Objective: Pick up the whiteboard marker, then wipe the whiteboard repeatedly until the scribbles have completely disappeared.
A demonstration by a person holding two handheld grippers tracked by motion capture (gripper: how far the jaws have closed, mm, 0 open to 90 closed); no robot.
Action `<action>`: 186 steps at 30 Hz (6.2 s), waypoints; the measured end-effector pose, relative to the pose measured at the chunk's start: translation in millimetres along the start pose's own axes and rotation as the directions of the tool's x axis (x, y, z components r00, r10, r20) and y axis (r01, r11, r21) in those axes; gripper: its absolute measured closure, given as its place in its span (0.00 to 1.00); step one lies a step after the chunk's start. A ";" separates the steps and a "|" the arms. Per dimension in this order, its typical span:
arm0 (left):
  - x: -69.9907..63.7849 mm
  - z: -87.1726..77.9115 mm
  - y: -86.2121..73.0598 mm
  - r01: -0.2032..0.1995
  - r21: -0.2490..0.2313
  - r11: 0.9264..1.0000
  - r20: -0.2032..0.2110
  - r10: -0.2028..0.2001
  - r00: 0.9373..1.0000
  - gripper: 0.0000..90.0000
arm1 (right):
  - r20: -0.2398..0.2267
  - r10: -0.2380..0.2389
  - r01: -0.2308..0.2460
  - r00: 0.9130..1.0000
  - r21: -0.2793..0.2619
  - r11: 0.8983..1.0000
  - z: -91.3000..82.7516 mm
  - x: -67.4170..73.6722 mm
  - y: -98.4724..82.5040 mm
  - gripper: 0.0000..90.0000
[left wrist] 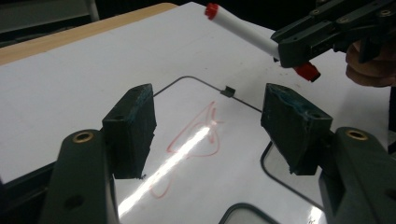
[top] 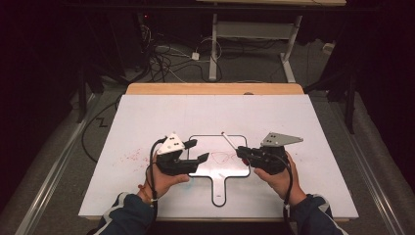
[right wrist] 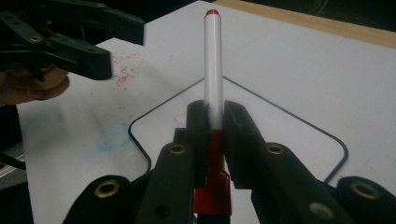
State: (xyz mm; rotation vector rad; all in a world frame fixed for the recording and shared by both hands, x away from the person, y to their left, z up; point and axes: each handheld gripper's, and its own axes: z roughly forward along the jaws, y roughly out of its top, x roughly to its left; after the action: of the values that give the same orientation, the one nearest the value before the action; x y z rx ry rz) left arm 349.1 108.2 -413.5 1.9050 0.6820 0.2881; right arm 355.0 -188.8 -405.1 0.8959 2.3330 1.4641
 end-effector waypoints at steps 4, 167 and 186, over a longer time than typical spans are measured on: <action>-11.6 18.3 6.1 0.081 -0.039 0.996 0.038 -0.079 0.996 0.41 | -0.040 -0.042 0.041 0.998 -0.021 0.999 1.6 10.1 -0.9 0.91; 0.1 55.9 -4.4 -0.181 0.034 0.983 -0.015 0.182 0.983 0.88 | 0.235 -0.210 0.193 0.949 0.095 0.977 -55.2 -4.8 -62.1 0.37; -25.3 70.5 -6.7 -0.188 -0.020 0.982 0.053 0.189 0.981 0.88 | 0.231 -0.212 0.195 0.949 0.096 0.976 -55.7 -3.1 -62.0 0.37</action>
State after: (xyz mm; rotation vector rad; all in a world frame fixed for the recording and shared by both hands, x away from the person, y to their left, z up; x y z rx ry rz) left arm 360.9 41.9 -446.9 1.9586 0.4622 0.3583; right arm 306.6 -250.3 -433.9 0.7744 2.2331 1.1294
